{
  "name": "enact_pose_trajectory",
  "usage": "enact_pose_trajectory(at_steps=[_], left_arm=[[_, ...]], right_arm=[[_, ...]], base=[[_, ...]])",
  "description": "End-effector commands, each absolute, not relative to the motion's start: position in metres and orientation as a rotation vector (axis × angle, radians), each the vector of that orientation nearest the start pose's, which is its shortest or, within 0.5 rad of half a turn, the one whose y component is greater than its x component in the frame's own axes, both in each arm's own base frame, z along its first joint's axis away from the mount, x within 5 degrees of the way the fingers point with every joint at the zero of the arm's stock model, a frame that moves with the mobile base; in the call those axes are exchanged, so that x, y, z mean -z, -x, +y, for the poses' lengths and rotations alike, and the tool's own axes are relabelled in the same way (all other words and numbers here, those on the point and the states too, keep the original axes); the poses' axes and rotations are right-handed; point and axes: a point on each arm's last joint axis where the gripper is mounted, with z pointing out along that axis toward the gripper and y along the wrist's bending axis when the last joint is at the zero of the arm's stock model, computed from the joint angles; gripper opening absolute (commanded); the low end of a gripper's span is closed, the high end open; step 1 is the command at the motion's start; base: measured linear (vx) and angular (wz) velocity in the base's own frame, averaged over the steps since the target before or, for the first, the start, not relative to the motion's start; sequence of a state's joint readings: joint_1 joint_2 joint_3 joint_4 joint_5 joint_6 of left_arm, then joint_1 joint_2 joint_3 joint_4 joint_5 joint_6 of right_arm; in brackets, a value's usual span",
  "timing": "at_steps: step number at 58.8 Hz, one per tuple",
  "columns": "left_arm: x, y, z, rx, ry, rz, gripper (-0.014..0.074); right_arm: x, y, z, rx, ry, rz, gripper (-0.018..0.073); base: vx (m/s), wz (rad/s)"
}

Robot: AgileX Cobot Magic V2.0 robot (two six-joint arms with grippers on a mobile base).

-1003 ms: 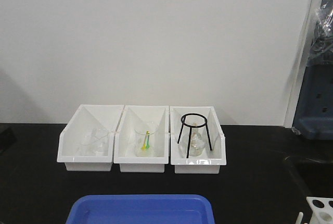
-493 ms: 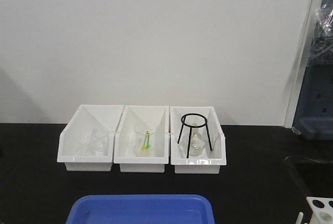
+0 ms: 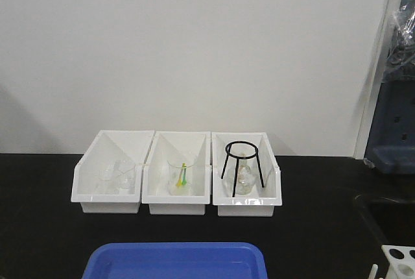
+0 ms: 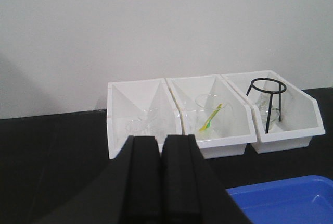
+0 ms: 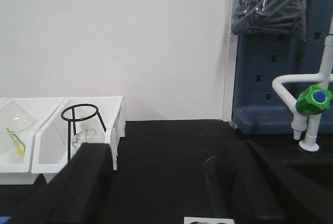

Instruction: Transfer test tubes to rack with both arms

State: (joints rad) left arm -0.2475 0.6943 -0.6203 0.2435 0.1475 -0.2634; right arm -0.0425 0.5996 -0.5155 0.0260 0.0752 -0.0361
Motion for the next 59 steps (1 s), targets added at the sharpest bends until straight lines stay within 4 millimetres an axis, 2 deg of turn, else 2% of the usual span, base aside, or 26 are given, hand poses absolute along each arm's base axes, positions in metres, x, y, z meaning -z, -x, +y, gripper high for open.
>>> enact_pose_trajectory(at_steps=[1, 6, 12, 24, 35, 41, 59], left_arm=[[-0.360, -0.143, -0.033, 0.168, -0.187, 1.600, -0.0006], [-0.353, -0.135, -0.029, 0.054, -0.278, 1.541, -0.0006], [-0.338, -0.117, -0.020, -0.009, -0.265, 1.444, -0.0006], [-0.272, -0.081, -0.006, -0.011, -0.115, 1.372, -0.0006], [-0.230, -0.059, -0.005, -0.021, -0.106, 1.310, -0.0006], [-0.224, -0.051, -0.003, -0.030, -0.101, 1.352, -0.0006], [-0.212, -0.057, -0.003, -0.036, -0.104, 1.498, -0.0006]], right_arm=[[-0.350, -0.129, -0.006, 0.059, -0.019, 1.525, 0.0509], [-0.350, -0.129, -0.006, 0.059, -0.019, 1.525, 0.0509], [-0.350, -0.129, -0.006, 0.059, -0.019, 1.525, 0.0509], [-0.350, -0.129, -0.006, 0.059, -0.019, 1.525, 0.0509], [-0.350, -0.129, -0.006, 0.059, -0.019, 1.525, 0.0509], [-0.350, -0.129, -0.006, 0.059, -0.019, 1.525, 0.0509], [-0.350, -0.129, -0.006, 0.058, -0.020, 1.531, 0.0509]], base=[[0.00, 0.00], [0.00, 0.00], [0.00, 0.00], [0.00, 0.00], [0.00, 0.00], [0.00, 0.00], [0.00, 0.00]])
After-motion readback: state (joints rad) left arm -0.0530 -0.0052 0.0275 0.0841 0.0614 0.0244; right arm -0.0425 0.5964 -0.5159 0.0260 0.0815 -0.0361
